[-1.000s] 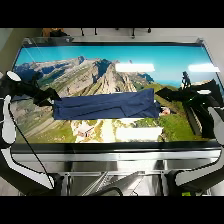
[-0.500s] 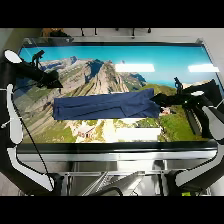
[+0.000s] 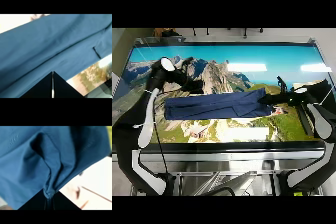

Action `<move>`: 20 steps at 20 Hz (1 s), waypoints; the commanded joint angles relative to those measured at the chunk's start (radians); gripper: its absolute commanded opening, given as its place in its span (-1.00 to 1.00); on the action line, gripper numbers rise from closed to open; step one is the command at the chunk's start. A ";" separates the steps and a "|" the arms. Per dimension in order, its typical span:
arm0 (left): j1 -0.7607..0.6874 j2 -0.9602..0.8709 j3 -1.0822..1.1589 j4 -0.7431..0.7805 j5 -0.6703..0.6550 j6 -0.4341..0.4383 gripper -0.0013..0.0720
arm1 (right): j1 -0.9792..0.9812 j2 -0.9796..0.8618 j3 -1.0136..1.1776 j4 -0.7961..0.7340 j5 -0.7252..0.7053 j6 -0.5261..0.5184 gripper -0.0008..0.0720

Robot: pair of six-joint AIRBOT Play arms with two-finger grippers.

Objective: Fold the shirts.

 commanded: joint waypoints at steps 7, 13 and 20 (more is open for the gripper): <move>-0.387 -0.209 -0.029 -0.006 0.288 -0.069 -0.92 | -0.054 0.285 0.330 0.029 0.366 0.169 -0.92; -0.494 -0.354 0.285 -0.008 0.199 -0.140 -0.92 | -0.061 0.381 0.351 0.021 0.389 0.170 -0.92; -0.261 0.111 0.205 -0.007 -0.088 -0.057 -0.92 | 0.064 0.308 0.350 0.027 0.375 0.221 -0.92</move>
